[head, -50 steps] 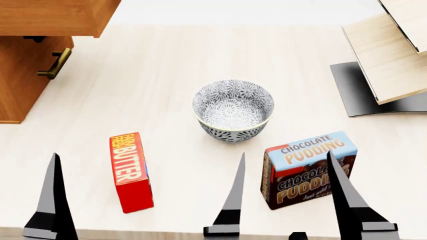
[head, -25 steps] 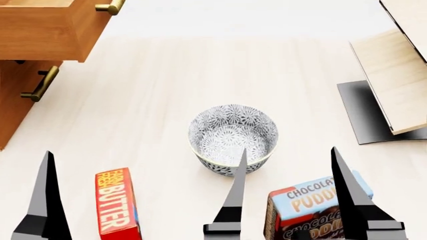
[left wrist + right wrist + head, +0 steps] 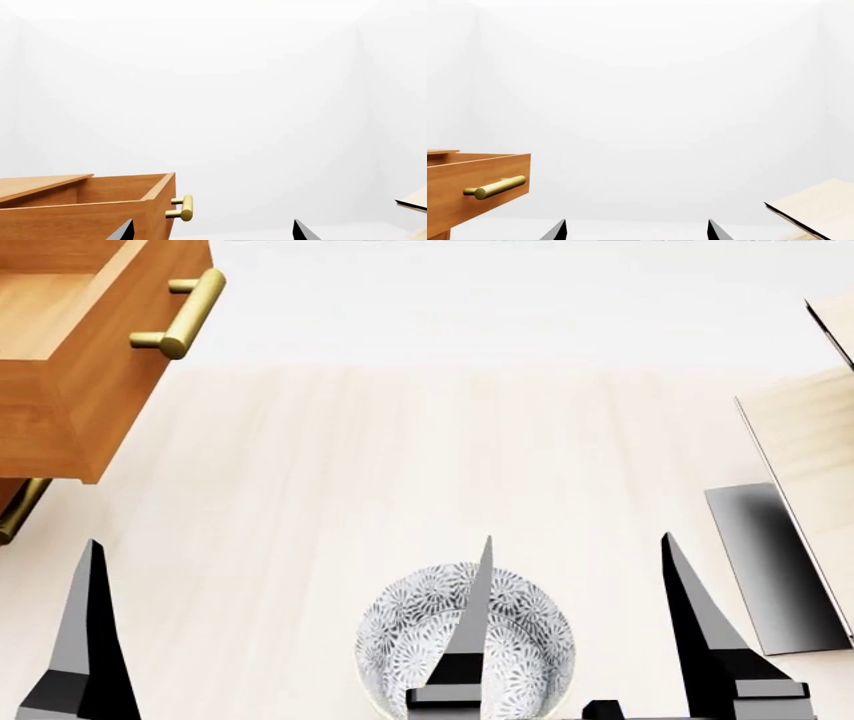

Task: Close the top drawer of the cabinet.

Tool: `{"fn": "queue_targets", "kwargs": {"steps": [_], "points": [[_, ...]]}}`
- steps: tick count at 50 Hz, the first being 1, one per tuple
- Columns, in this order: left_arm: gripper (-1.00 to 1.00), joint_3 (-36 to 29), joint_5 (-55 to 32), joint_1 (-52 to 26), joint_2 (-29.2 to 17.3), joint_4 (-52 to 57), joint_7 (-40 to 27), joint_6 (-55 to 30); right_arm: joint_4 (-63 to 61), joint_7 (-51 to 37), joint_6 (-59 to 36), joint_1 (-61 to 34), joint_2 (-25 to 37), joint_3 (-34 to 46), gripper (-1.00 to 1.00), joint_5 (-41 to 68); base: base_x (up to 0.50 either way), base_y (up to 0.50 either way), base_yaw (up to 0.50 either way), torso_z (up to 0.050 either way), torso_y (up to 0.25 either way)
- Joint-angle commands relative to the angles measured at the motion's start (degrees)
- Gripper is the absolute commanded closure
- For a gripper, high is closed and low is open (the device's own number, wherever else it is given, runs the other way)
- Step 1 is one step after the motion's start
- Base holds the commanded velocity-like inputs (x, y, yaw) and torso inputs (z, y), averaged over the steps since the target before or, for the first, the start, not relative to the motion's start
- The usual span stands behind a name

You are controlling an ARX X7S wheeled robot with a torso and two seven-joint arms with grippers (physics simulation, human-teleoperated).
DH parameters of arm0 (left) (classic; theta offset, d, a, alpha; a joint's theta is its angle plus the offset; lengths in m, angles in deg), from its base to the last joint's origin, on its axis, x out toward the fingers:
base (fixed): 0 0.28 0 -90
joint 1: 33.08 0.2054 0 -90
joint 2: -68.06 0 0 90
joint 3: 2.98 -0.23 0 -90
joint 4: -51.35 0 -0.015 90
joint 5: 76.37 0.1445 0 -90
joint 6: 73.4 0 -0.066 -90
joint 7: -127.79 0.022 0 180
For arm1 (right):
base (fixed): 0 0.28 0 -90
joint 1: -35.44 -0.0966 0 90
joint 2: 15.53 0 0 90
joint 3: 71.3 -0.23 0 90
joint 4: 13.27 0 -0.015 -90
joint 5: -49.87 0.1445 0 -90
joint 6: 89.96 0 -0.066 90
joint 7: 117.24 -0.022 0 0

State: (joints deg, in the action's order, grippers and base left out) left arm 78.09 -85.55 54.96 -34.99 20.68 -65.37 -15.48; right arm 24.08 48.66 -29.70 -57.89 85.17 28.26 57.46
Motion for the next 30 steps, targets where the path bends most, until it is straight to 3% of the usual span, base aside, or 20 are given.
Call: {"fn": "queue_targets", "kwargs": {"steps": [1, 10, 26, 27, 28, 30], "points": [[-1.00, -0.43, -1.01, -0.27, -1.18, 0.12, -1.46, 0.11, -0.13, -0.63, -0.28, -0.24, 0.56, 0.43, -1.00, 0.39, 0.50, 0.00, 0.00, 0.000, 0.000], [-1.00, -0.31, -1.34, -0.32, -1.87, -0.14, -2.58, 0.50, 0.06, -1.40, 0.19, -0.05, 0.25, -0.53, -1.00, 2.10, 0.43, 0.00, 0.00, 0.000, 0.001], [-1.00, -0.98, -2.27, -0.62, -3.21, -0.22, -4.31, 0.74, 0.13, -2.19, 1.37, 0.06, 1.56, 0.98, -1.00, 1.87, 0.00, 0.00, 0.00, 0.000, 0.000], [-1.00, -9.57, 2.83, -9.22, 5.38, -8.81, 0.37, -5.28, -4.27, -2.25, -2.04, -1.50, 1.20, 0.11, -1.00, 4.48, 0.00, 0.00, 0.00, 0.000, 0.000], [-1.00, -12.27, 10.50, -17.81, 13.00, -17.41, 7.79, -3.22, -4.82, -2.42, -2.78, -1.80, 1.21, -0.05, -1.00, 4.83, 0.00, 0.00, 0.00, 0.000, 0.000], [-1.00, -14.76, 8.57, -30.98, 12.60, -32.01, 5.34, -4.34, -4.85, -2.46, -2.54, -1.78, 1.32, -0.33, -1.00, 5.16, 0.00, 0.00, 0.00, 0.000, 0.000]]}}
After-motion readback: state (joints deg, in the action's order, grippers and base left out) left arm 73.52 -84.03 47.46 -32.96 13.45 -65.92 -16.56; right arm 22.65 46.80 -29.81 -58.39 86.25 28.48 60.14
